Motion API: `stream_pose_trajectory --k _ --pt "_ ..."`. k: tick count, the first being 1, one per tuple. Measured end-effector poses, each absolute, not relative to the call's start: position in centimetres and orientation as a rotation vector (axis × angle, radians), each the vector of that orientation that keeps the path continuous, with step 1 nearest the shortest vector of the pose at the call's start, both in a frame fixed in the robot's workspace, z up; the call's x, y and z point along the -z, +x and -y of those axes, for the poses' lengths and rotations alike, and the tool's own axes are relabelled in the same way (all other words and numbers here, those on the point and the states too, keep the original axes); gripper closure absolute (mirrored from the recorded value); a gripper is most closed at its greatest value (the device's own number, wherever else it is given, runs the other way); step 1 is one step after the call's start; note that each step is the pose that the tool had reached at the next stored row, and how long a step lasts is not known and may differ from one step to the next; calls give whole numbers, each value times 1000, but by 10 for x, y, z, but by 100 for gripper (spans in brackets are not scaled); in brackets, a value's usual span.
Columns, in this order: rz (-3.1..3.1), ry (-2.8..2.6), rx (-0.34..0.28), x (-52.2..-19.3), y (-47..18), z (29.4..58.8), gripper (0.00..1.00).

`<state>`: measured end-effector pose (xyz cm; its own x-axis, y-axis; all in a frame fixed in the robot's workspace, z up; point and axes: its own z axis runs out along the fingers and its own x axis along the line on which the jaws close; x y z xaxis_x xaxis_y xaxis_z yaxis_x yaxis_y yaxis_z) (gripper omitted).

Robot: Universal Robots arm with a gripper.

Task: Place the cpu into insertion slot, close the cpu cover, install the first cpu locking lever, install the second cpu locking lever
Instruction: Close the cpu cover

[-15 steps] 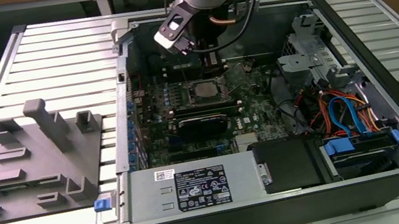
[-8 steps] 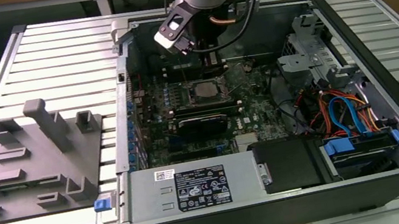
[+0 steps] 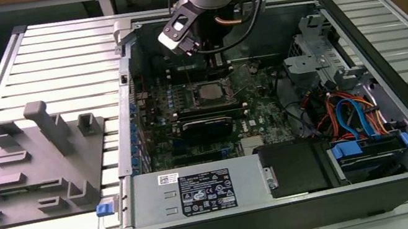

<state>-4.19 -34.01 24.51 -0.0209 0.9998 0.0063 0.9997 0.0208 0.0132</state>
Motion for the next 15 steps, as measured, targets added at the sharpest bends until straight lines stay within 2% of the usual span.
stream_pose_trajectory --k 15 --pt "-2241 2195 -22 -255 -42 340 90"
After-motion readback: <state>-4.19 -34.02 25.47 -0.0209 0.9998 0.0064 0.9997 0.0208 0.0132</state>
